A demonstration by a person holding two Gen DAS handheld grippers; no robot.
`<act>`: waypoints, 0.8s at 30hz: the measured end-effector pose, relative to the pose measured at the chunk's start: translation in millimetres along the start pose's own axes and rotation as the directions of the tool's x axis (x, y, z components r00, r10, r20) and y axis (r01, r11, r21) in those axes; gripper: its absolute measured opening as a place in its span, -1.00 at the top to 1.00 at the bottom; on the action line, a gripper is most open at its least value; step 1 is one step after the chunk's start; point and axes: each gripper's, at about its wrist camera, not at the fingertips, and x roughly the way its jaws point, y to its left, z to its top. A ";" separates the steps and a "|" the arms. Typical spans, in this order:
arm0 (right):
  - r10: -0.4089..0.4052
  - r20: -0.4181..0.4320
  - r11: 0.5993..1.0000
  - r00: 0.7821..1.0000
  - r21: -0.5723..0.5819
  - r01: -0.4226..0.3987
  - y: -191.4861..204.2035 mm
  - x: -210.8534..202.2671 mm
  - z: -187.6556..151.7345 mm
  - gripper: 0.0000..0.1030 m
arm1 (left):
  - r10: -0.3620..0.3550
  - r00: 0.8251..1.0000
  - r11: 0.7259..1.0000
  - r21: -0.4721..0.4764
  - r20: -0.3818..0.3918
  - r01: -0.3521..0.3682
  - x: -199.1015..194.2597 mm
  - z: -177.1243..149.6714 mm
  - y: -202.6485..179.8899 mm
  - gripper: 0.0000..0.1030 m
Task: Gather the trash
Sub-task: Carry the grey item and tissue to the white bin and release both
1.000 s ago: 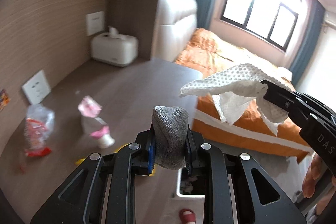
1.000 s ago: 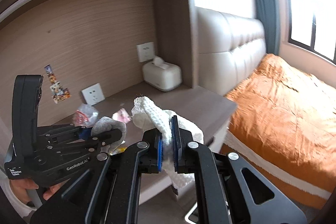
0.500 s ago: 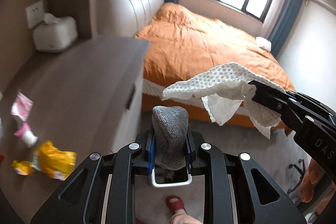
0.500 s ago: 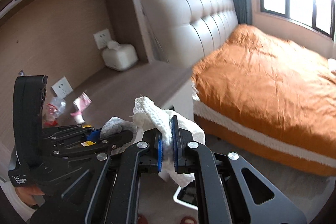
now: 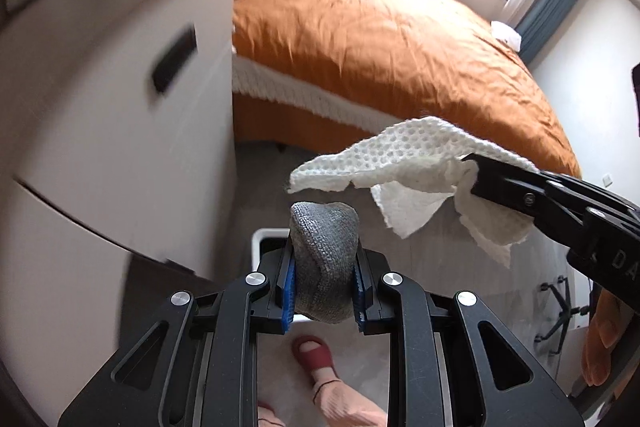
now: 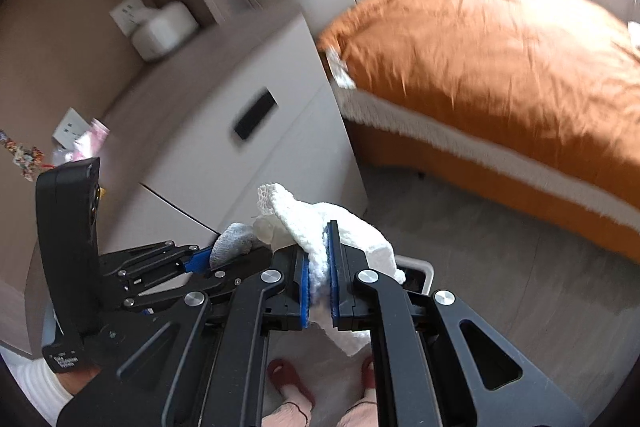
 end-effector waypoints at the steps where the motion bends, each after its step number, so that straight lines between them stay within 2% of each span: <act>1: 0.004 -0.015 1.000 1.000 0.011 -0.004 -6.4 10.9 -3.1 0.83 | -0.003 1.000 1.000 -0.002 -0.012 0.003 12.5 -3.8 2.3 0.58; 6: 0.026 -0.095 0.998 0.995 0.055 -0.021 -42.1 75.6 -26.9 0.83 | -0.011 0.997 1.000 -0.013 -0.075 0.010 84.3 -30.3 13.5 0.58; 14: 0.064 -0.224 0.991 0.973 0.130 -0.035 -92.6 179.6 -62.8 0.83 | -0.015 0.985 1.000 -0.016 -0.173 0.013 195.7 -71.8 26.9 0.58; 16: 0.079 -0.251 0.986 0.965 0.161 -0.039 -104.1 201.2 -68.8 0.73 | -0.006 0.982 1.000 -0.006 -0.189 0.005 215.8 -78.9 26.8 0.52; 17: 0.103 -0.269 0.982 0.958 0.180 -0.056 -110.4 213.2 -72.4 0.41 | -0.010 0.979 1.000 0.001 -0.202 0.010 229.5 -83.7 28.1 0.44; 18: 0.121 -0.280 0.979 0.953 0.193 -0.067 -114.7 221.2 -73.8 -0.35 | -0.015 0.977 1.000 0.006 -0.212 0.016 237.2 -86.3 27.4 0.15; 19: 0.095 -0.280 0.979 0.955 0.199 -0.040 -120.0 228.7 -76.8 -0.44 | -0.021 0.976 1.000 0.003 -0.216 0.022 244.2 -87.7 28.4 -0.13; 20: 0.095 -0.285 0.977 0.954 0.209 -0.035 -125.0 235.4 -78.9 -0.68 | -0.008 0.978 1.000 -0.009 -0.207 0.006 250.9 -89.1 31.6 -0.79; 21: 0.111 -0.295 0.974 0.949 0.221 -0.046 -127.9 239.8 -80.3 -0.78 | 0.002 0.981 1.000 -0.011 -0.194 -0.004 252.0 -89.2 32.1 -0.88; 22: 0.116 -0.298 0.972 0.947 0.231 -0.047 -130.7 242.9 -81.8 -0.78 | 0.018 0.983 1.000 0.000 -0.184 -0.018 254.2 -89.1 32.4 -0.88; 24: 0.083 -0.289 0.974 0.954 0.224 -0.017 -132.6 242.4 -82.0 -0.91 | 0.053 0.981 0.998 0.026 -0.185 -0.049 256.4 -87.5 30.8 -0.90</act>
